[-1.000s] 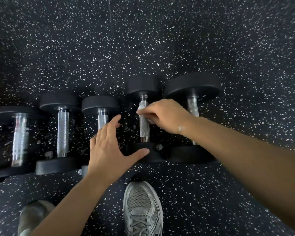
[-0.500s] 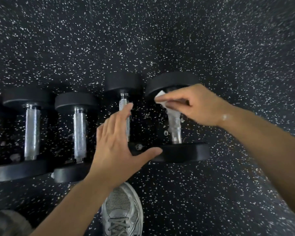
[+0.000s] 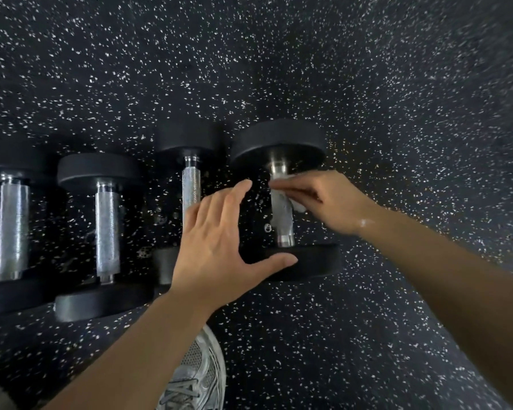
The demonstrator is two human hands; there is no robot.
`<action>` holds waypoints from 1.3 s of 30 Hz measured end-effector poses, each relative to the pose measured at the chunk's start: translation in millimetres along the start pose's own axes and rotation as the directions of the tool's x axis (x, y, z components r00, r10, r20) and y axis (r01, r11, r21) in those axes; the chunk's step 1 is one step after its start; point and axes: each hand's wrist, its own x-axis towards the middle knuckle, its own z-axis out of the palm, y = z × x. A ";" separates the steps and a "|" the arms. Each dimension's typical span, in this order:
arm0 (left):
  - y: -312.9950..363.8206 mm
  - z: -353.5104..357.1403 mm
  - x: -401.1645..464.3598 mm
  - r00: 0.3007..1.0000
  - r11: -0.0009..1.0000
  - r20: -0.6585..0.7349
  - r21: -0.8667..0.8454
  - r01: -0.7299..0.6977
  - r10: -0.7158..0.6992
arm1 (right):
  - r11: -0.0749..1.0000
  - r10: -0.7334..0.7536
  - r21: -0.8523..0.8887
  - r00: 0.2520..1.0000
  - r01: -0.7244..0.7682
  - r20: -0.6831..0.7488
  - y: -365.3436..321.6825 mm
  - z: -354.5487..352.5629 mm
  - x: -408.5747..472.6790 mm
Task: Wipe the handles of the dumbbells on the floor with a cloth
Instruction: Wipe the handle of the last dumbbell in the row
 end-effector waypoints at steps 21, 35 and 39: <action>1.1 0.2 -2.6 0.999 0.999 -0.005 -0.012 0.041 -0.041 | 0.895 0.041 -0.442 0.979 0.053 0.199 -29.2 -13.9 13.2; 1.2 2.0 -2.2 0.999 1.000 0.028 0.005 0.017 -0.017 | 0.944 0.007 -0.329 0.995 0.026 0.098 0.0 -25.0 7.4; -0.1 2.8 -2.3 1.000 1.000 0.026 0.006 0.017 -0.017 | 0.991 0.010 -0.135 0.998 -0.018 -0.060 14.1 -7.3 9.2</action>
